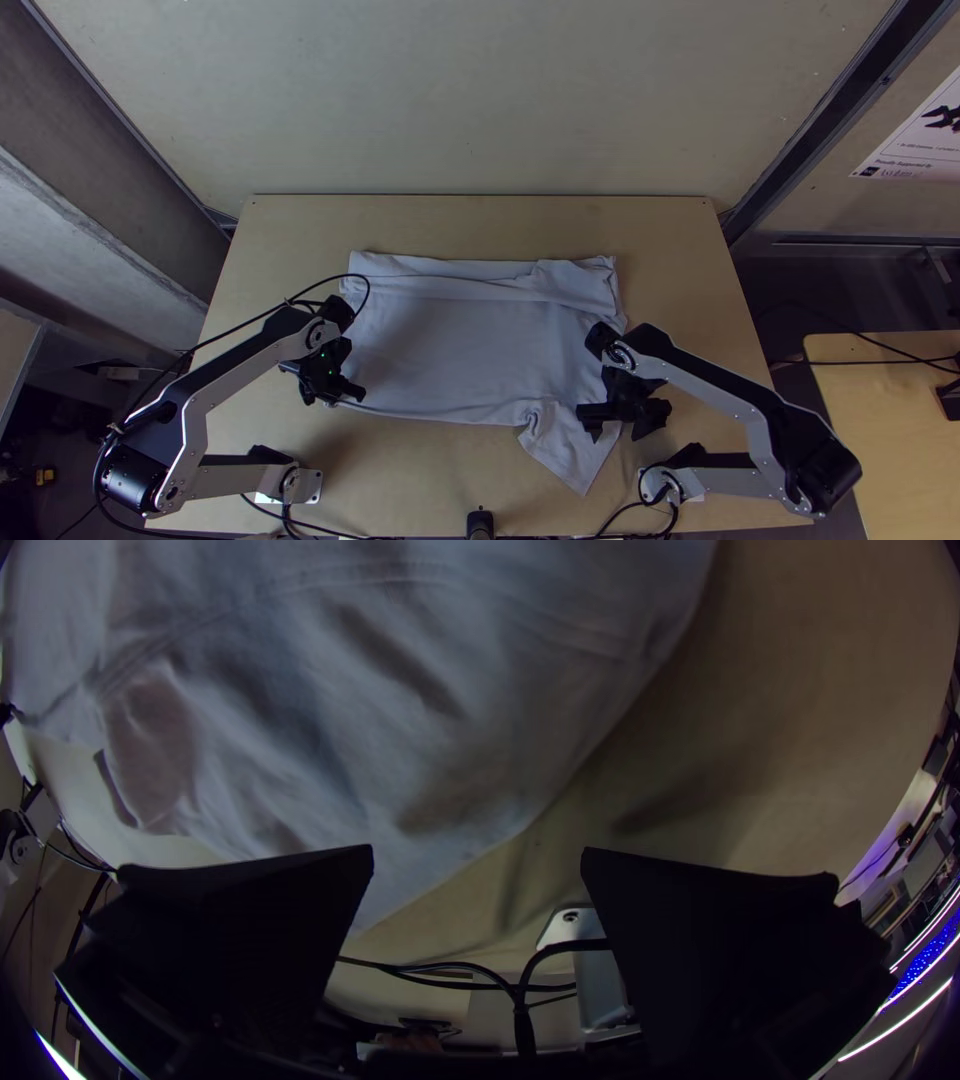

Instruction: Fold the t-shirt

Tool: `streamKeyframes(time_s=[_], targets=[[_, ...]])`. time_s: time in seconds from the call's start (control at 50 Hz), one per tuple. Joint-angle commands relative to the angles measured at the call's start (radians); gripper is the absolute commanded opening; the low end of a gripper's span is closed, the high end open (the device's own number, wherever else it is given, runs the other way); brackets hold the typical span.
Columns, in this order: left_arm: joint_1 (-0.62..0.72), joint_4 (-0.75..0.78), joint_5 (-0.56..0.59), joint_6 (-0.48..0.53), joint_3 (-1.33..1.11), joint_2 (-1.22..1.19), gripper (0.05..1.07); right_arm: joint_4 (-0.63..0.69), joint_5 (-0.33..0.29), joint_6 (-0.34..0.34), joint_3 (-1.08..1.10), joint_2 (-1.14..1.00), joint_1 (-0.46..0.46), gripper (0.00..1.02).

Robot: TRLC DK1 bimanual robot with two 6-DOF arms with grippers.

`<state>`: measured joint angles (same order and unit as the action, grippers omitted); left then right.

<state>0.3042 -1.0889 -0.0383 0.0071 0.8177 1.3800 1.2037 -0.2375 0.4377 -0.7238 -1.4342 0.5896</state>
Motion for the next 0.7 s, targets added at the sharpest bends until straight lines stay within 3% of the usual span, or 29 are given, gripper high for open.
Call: streamKeyframes(time_s=[0.0,0.08,0.2,0.26,0.32,0.52,0.68], targets=[[-0.02,-0.009,-0.008,-0.002,0.014,-0.012,0.08,-0.023,-0.011,-0.004,0.024,-0.048,0.019,0.92],[-0.031,-0.012,-0.008,-0.001,0.011,-0.019,0.08,-0.029,-0.011,-0.005,0.017,-0.088,0.049,0.84],[-0.047,-0.016,-0.008,0.007,0.009,-0.033,0.08,-0.047,-0.01,-0.016,0.012,-0.1,0.116,0.56],[-0.054,-0.016,-0.008,0.013,0.011,-0.038,0.08,-0.084,0.007,-0.021,0.017,-0.092,0.142,0.34],[-0.066,-0.016,-0.008,0.019,0.012,-0.038,0.08,-0.136,0.043,-0.024,0.02,-0.072,0.157,0.05],[-0.071,-0.014,-0.006,0.017,0.021,-0.039,0.08,-0.131,0.052,-0.017,-0.016,-0.011,0.154,0.03],[-0.077,-0.011,-0.006,0.008,0.029,-0.062,0.08,-0.07,0.061,-0.016,-0.063,0.083,0.099,0.03]])
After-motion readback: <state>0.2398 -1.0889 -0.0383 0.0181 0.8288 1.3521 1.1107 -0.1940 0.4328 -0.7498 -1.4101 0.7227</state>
